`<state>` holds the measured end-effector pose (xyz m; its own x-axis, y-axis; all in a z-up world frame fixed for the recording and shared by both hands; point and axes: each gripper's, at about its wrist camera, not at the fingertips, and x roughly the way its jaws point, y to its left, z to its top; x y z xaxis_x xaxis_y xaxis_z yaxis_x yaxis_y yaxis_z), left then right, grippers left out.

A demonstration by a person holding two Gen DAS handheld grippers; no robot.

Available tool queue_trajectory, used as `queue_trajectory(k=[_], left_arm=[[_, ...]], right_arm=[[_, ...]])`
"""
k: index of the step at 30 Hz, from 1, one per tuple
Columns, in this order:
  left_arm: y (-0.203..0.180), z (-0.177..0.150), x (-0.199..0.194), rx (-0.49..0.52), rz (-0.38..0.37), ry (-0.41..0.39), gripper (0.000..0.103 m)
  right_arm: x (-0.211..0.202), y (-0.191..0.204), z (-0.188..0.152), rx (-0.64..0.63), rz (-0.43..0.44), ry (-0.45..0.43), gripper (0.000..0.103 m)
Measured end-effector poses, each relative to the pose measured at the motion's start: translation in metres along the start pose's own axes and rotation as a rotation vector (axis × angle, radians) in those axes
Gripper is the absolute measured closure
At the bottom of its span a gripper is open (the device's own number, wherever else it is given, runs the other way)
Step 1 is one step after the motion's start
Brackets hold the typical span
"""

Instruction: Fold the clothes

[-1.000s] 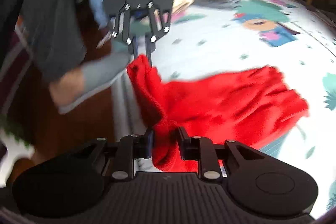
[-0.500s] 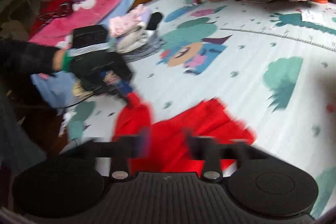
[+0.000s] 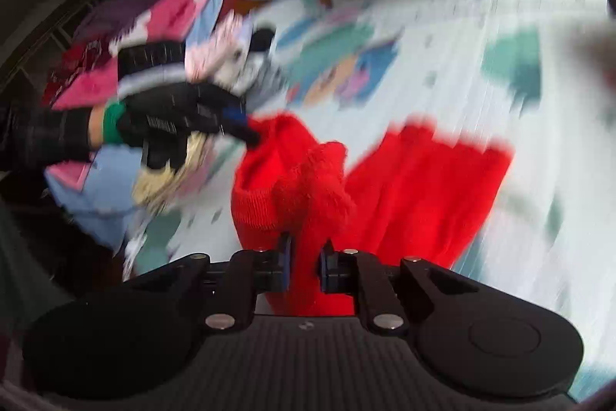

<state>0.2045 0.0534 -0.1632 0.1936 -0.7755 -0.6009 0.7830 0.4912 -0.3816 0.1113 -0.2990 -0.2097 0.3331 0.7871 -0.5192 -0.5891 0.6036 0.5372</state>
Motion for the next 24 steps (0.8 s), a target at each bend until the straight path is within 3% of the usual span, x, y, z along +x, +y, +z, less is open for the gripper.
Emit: queue_trajectory(k=[3,7,14,24], left_arm=[[0.015,0.014,0.012,-0.023,0.049,-0.011,0.093],[0.029,0.025,0.035,-0.037,0.098,0.014,0.093],[0.046,0.031,0.061,-0.046,0.127,0.055,0.093],[0.058,0.027,0.100,-0.037,0.199,0.131,0.091]], right_arm=[[0.000,-0.014,0.019,-0.021,-0.066,-0.051,0.088],[0.015,-0.040,0.029,0.012,-0.122,-0.056,0.088],[0.040,-0.086,0.019,0.125,-0.168,-0.019,0.088],[0.048,-0.103,0.010,0.193,-0.225,-0.016,0.085]])
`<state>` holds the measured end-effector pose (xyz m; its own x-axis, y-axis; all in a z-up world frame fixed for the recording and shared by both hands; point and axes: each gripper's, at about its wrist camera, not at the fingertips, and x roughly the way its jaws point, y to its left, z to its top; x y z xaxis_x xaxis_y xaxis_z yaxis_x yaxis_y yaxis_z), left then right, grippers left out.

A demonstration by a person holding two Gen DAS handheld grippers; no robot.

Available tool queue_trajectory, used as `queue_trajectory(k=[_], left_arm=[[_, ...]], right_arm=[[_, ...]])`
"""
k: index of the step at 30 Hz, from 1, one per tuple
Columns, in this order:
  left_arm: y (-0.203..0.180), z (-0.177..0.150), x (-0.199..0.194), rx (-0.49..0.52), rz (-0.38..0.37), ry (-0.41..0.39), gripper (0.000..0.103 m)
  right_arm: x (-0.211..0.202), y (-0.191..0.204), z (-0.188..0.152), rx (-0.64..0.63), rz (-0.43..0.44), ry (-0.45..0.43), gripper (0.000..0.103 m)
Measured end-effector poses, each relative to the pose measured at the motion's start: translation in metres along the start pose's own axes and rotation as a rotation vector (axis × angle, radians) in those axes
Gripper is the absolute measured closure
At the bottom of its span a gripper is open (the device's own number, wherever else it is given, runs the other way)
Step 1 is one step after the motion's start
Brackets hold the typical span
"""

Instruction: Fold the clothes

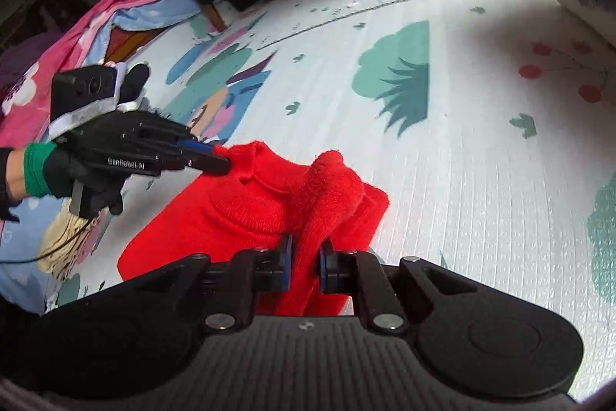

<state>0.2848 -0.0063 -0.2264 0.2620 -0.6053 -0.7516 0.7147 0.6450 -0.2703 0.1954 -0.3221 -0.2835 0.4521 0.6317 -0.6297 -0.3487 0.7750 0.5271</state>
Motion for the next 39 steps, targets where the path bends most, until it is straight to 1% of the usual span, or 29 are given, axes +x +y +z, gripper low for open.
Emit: queue_trajectory(k=[1,2,3,5,6,7,8,9,10,12,13,14,15,16,17,18,20,22,24,26,28,29,31,33,34,35,37,38,39], left_arm=[[-0.001,0.000,0.000,-0.005,0.010,-0.002,0.085],[-0.003,0.002,-0.004,-0.001,0.033,-0.001,0.081],[-0.004,0.002,-0.012,-0.003,0.061,-0.013,0.078],[-0.009,0.002,-0.033,0.002,0.104,-0.050,0.078],[-0.016,-0.001,-0.046,0.028,0.129,-0.070,0.078],[-0.028,-0.006,-0.056,0.056,0.113,-0.087,0.078],[-0.039,-0.010,-0.067,0.084,0.098,-0.104,0.078],[-0.051,-0.015,-0.077,0.111,0.083,-0.121,0.078],[-0.063,-0.020,-0.087,0.139,0.067,-0.137,0.076],[-0.088,-0.032,-0.085,0.210,0.020,-0.133,0.074],[-0.100,-0.038,-0.081,0.253,-0.002,-0.124,0.070],[-0.108,-0.043,-0.073,0.293,-0.013,-0.097,0.067],[-0.109,-0.049,-0.061,0.315,-0.013,-0.048,0.064],[-0.110,-0.055,-0.050,0.338,-0.012,0.001,0.064],[-0.107,-0.062,-0.038,0.396,0.010,0.031,0.063],[-0.104,-0.069,-0.027,0.455,0.030,0.061,0.062],[-0.097,-0.080,-0.018,0.618,0.013,0.040,0.059],[-0.093,-0.073,-0.016,0.634,-0.004,0.068,0.055],[-0.093,-0.068,-0.017,0.660,-0.014,0.090,0.055],[-0.091,-0.063,-0.026,0.629,-0.012,0.079,0.055],[-0.082,-0.052,-0.039,0.504,-0.012,0.011,0.055],[-0.074,-0.045,-0.043,0.422,-0.015,-0.023,0.055],[-0.064,-0.034,-0.038,0.332,-0.023,-0.056,0.055],[-0.062,-0.027,-0.019,0.324,-0.031,-0.025,0.055],[-0.064,-0.027,-0.006,0.333,-0.028,0.006,0.055],[-0.066,-0.028,0.008,0.347,-0.004,0.047,0.055],[-0.070,-0.032,0.026,0.392,0.007,0.035,0.053],[-0.072,-0.031,0.029,0.409,0.011,0.037,0.053],[-0.073,-0.029,0.030,0.414,0.015,0.053,0.053]], right_arm=[[-0.001,0.000,-0.001,0.011,-0.010,-0.003,0.082],[-0.001,-0.001,-0.002,0.022,-0.020,-0.006,0.074],[-0.009,0.000,-0.004,0.024,-0.035,-0.028,0.067],[-0.028,0.003,-0.008,0.024,-0.068,-0.083,0.062],[-0.038,0.005,-0.011,0.024,-0.085,-0.110,0.060],[-0.047,0.006,-0.013,0.025,-0.101,-0.137,0.060],[-0.059,0.014,-0.019,-0.013,-0.124,-0.180,0.058],[-0.067,0.026,-0.027,-0.082,-0.135,-0.200,0.058],[-0.073,0.038,-0.034,-0.158,-0.141,-0.213,0.058],[-0.069,0.066,-0.049,-0.319,-0.123,-0.174,0.058],[-0.063,0.080,-0.057,-0.406,-0.107,-0.147,0.059],[-0.053,0.090,-0.064,-0.467,-0.105,-0.119,0.060],[-0.042,0.098,-0.070,-0.521,-0.107,-0.091,0.059],[-0.031,0.107,-0.077,-0.576,-0.109,-0.062,0.058],[-0.019,0.108,-0.080,-0.570,-0.121,-0.034,0.055],[-0.012,0.104,-0.079,-0.531,-0.116,-0.018,0.050],[-0.003,0.095,-0.076,-0.453,-0.100,-0.001,0.042],[-0.005,0.097,-0.074,-0.459,-0.105,0.006,0.041],[-0.007,0.101,-0.072,-0.472,-0.112,0.012,0.041],[-0.013,0.105,-0.071,-0.492,-0.111,-0.028,0.041],[-0.019,0.109,-0.070,-0.522,-0.105,-0.069,0.041],[-0.018,0.111,-0.066,-0.552,-0.106,-0.082,0.040],[-0.013,0.114,-0.056,-0.603,-0.120,-0.096,0.039],[-0.004,0.107,-0.041,-0.598,-0.137,-0.098,0.038],[0.003,0.101,-0.034,-0.585,-0.154,-0.083,0.036],[0.012,0.093,-0.028,-0.561,-0.177,-0.044,0.032],[0.025,0.066,-0.017,-0.458,-0.173,0.014,0.030],[0.027,0.054,-0.012,-0.417,-0.151,0.018,0.025],[0.026,0.046,-0.009,-0.402,-0.134,0.013,0.025]])
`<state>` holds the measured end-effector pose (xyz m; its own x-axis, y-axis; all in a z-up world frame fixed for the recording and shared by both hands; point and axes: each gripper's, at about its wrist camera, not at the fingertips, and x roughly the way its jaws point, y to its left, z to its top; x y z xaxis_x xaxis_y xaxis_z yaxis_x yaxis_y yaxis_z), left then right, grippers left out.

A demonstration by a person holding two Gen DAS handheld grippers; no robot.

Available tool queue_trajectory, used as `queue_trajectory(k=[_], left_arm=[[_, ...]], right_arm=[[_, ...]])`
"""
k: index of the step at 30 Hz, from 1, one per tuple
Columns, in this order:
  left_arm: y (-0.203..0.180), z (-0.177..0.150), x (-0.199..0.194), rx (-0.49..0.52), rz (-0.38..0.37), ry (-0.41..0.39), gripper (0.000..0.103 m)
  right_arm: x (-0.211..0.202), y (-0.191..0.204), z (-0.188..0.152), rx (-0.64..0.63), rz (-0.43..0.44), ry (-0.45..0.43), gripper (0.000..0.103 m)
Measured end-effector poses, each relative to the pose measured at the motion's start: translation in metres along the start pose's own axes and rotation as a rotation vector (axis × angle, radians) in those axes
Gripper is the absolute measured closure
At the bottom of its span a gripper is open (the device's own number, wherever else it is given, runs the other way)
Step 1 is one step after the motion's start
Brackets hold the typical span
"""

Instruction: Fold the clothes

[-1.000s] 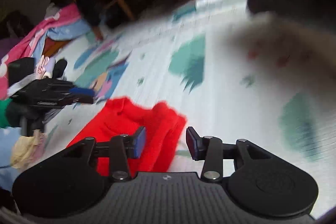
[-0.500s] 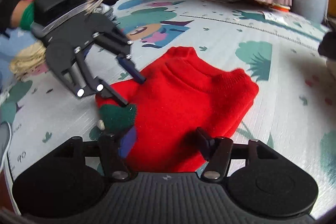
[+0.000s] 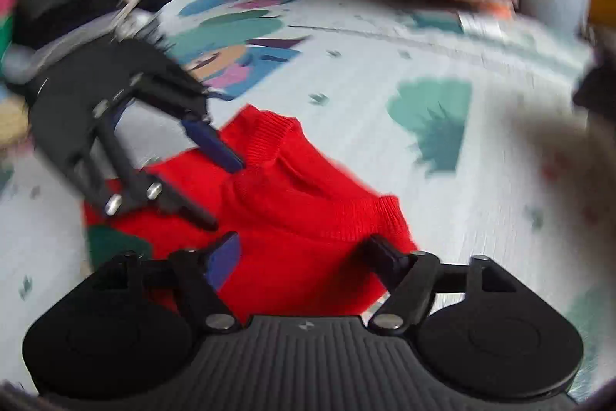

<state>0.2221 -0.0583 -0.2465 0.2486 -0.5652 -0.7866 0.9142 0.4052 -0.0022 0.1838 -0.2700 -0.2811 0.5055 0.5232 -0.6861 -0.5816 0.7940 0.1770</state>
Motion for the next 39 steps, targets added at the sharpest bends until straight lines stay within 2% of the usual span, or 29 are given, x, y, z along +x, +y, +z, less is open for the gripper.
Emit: queue_trajectory(k=[3,5,9,12,14,16,17,18,20,22,23,24,26,28,29,31,33,35,39], left_arm=[[-0.002,0.001,-0.008,-0.016,0.008,0.014,0.053],[-0.007,0.000,-0.023,-0.025,0.007,-0.001,0.053],[-0.023,-0.010,-0.048,-0.044,-0.017,-0.034,0.053],[-0.034,-0.022,-0.027,-0.033,0.001,0.044,0.051],[-0.033,-0.026,-0.022,-0.024,-0.007,0.016,0.049],[-0.035,-0.022,-0.031,0.023,-0.002,0.009,0.050],[-0.038,-0.019,-0.039,0.061,0.008,-0.007,0.050],[-0.042,-0.021,-0.049,0.085,0.000,-0.035,0.050],[-0.046,-0.029,-0.057,0.056,0.006,-0.045,0.053],[-0.051,-0.039,-0.046,0.023,0.010,0.002,0.059],[-0.053,-0.044,-0.041,0.008,0.012,0.025,0.059],[-0.055,-0.046,-0.038,0.022,0.008,0.026,0.056],[-0.060,-0.048,-0.034,0.050,0.001,0.028,0.056],[-0.054,-0.038,-0.046,0.046,-0.031,0.019,0.056],[-0.049,-0.035,-0.053,0.022,-0.023,-0.022,0.056],[-0.023,-0.032,-0.059,-0.140,-0.010,-0.065,0.056],[0.004,-0.035,-0.056,-0.342,0.010,-0.091,0.054],[0.024,-0.039,-0.048,-0.490,-0.009,-0.086,0.052],[0.042,-0.055,-0.033,-0.693,-0.053,-0.057,0.050]], right_arm=[[-0.007,-0.002,0.003,-0.014,0.014,-0.013,0.029],[-0.019,0.002,0.005,0.017,0.007,-0.061,0.029],[-0.041,0.032,0.000,-0.047,0.050,-0.134,0.029],[-0.022,0.046,-0.006,-0.072,0.072,-0.057,0.026],[-0.005,0.046,-0.015,-0.058,0.060,-0.005,0.024],[-0.011,0.051,-0.013,-0.089,0.037,-0.015,0.029],[-0.018,0.053,-0.010,-0.089,0.022,-0.031,0.037],[-0.027,0.057,-0.010,-0.101,0.013,-0.072,0.038],[-0.044,0.067,-0.014,-0.123,-0.003,-0.135,0.039],[-0.043,0.071,-0.023,-0.098,0.005,-0.121,0.039],[-0.032,0.072,-0.028,-0.091,0.006,-0.060,0.040],[-0.022,0.071,-0.034,-0.076,0.022,0.001,0.032],[-0.023,0.071,-0.036,-0.070,0.034,-0.008,0.032],[-0.032,0.072,-0.030,-0.081,0.025,-0.022,0.035],[-0.042,0.069,-0.028,-0.055,0.015,-0.065,0.035],[-0.057,0.058,-0.030,0.048,-0.041,-0.123,0.035],[-0.060,0.039,-0.034,0.213,-0.059,-0.119,0.034],[-0.055,0.020,-0.040,0.375,-0.044,-0.079,0.034],[-0.038,-0.007,-0.046,0.559,0.013,-0.040,0.030]])
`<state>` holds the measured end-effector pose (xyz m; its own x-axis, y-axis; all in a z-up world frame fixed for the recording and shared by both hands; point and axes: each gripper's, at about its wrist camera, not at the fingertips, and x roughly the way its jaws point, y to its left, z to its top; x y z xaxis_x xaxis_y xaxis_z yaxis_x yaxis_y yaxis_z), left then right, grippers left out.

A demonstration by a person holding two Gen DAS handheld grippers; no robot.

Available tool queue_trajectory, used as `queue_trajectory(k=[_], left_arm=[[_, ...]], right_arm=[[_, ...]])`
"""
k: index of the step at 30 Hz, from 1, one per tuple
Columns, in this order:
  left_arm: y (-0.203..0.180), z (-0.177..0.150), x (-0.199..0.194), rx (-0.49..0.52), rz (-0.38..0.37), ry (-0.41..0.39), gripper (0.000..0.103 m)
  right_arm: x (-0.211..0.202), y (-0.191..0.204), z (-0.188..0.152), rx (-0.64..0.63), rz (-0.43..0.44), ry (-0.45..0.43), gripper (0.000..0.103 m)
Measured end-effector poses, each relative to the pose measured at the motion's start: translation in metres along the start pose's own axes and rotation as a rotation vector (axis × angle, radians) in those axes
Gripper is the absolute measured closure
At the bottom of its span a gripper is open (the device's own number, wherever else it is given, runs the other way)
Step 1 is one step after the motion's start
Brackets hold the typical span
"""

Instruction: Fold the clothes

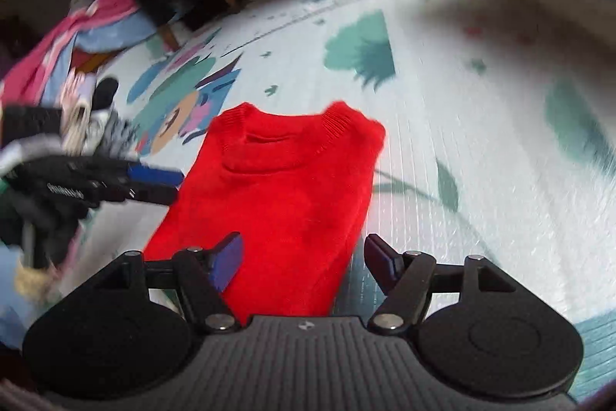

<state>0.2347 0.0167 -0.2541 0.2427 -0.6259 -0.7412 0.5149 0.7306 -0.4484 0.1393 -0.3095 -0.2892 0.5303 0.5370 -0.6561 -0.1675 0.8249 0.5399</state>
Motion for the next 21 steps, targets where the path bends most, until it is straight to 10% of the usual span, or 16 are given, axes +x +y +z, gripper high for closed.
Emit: queue_trajectory(k=[7,13,21], left_arm=[[0.002,0.007,0.014,-0.108,-0.038,0.003,0.056],[0.000,0.010,0.028,-0.211,-0.039,0.049,0.072],[-0.021,-0.004,0.016,-0.155,-0.095,0.096,0.068]], right_arm=[[0.023,-0.006,0.007,0.025,0.064,0.016,0.035],[0.024,-0.012,0.006,0.136,0.087,0.039,0.071],[-0.011,-0.012,-0.025,0.217,0.088,0.047,0.065]])
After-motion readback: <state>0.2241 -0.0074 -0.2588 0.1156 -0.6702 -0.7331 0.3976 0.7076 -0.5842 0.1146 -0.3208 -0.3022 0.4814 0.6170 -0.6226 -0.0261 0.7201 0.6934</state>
